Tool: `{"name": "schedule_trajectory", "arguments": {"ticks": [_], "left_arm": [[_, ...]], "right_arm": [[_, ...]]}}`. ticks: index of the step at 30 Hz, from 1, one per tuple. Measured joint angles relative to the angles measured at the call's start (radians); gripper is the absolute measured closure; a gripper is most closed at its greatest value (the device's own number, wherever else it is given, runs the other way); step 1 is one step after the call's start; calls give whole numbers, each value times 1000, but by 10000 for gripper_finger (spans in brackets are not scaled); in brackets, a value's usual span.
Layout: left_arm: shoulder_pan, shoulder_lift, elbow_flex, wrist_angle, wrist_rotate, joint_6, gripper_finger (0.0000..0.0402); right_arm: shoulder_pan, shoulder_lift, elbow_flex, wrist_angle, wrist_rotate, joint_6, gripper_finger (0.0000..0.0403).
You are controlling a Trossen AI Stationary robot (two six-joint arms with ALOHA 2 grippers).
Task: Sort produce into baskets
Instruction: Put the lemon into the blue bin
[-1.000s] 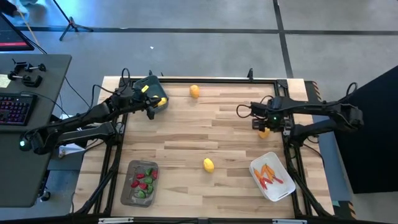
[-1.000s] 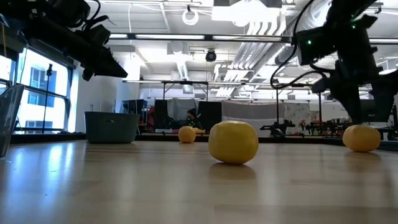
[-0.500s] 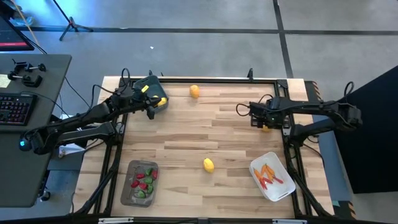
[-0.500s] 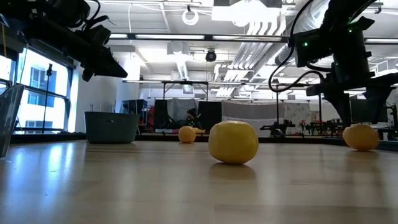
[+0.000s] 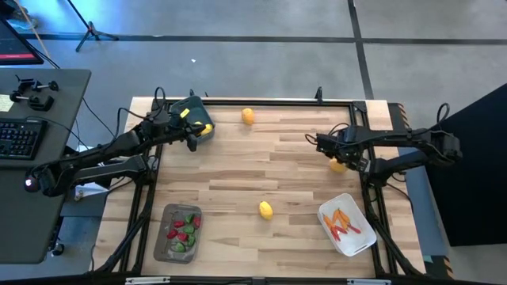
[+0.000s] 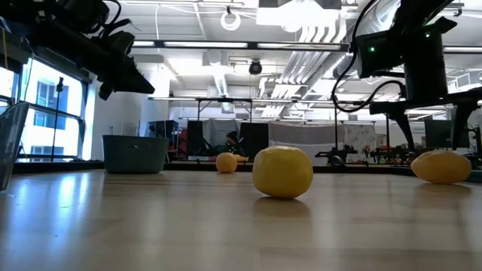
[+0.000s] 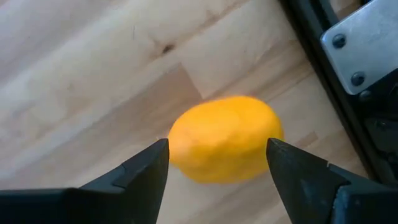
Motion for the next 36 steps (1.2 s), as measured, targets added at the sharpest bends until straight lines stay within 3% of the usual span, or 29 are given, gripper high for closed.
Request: {"name": "schedule_trajectory", "arguments": {"ticks": [8,13,16,21,26,31,36], "left_arm": [[0,0,0,0,0,34,402],[0,0,0,-10,0,91,402],[0,0,0,-10,0,97,402],[0,0,0,-10,0,99,402],[0,0,0,-10,0,97,402],[0,0,0,-11,0,89,402],[0,0,0,-10,-1,38,402]], "right_arm": [[-8,0,-4,9,32,19,141],[-8,0,-61,157,20,-60,141],[-8,1,-67,216,18,-225,141],[-8,1,15,172,12,-533,141],[-8,0,91,166,-106,-781,141],[38,1,132,161,-198,-699,139],[163,5,132,165,-140,-324,114]]}}
